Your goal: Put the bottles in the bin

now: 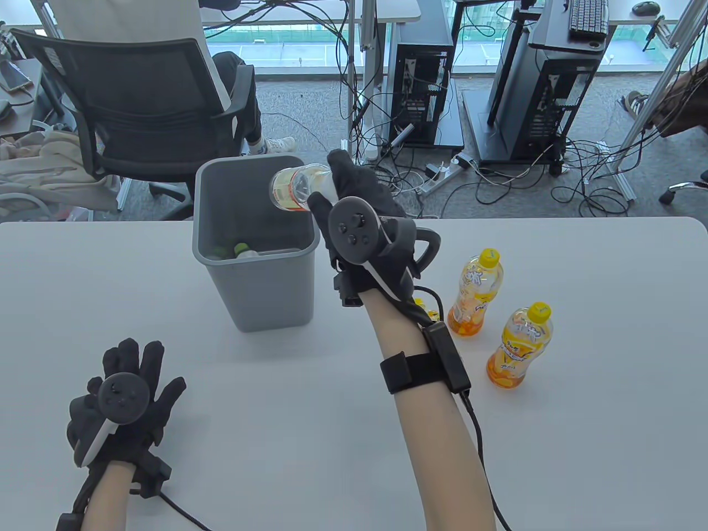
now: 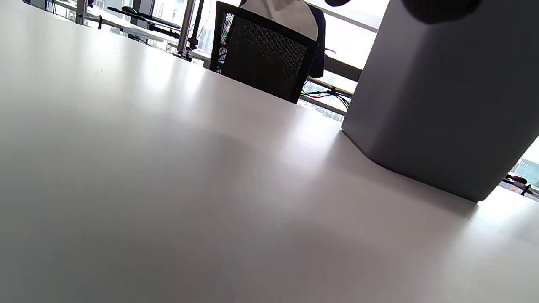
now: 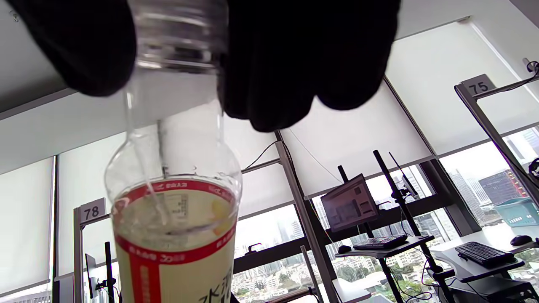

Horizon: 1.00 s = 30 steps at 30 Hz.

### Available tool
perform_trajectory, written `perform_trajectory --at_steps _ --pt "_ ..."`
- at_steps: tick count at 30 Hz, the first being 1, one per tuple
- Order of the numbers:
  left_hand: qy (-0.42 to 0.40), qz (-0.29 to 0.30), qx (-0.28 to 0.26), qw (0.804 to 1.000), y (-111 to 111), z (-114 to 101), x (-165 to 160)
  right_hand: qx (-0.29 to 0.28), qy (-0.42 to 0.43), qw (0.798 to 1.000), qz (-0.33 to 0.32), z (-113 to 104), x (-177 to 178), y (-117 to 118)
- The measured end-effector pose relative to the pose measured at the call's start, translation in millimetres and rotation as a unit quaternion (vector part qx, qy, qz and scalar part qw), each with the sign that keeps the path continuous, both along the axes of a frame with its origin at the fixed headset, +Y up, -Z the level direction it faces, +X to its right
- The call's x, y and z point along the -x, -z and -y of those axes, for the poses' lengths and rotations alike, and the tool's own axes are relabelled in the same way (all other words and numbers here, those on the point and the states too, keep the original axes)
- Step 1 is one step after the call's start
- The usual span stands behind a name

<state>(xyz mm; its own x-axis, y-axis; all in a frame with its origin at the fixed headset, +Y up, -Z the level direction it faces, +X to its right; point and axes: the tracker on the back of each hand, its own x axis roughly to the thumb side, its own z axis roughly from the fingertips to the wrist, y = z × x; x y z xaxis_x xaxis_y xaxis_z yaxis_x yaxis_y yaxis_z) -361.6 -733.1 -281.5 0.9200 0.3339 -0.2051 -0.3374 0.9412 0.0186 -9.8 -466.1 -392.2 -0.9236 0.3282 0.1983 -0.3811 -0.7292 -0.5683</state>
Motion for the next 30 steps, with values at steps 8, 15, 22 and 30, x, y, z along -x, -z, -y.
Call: perform_trajectory --at_steps 8,15,22,30 --pt "-0.001 0.0 0.005 1.0 0 0 0 0.032 -0.02 0.999 -0.02 36 42 11" --pt "-0.004 0.0 0.007 1.0 0 0 1 0.073 -0.056 0.994 -0.063 58 50 12" --pt "-0.001 0.001 0.008 1.0 0 1 0 0.075 -0.033 0.996 -0.039 75 10 2" --pt "0.004 0.005 0.012 1.0 1 2 -2 0.139 -0.037 0.989 0.041 134 -60 -7"
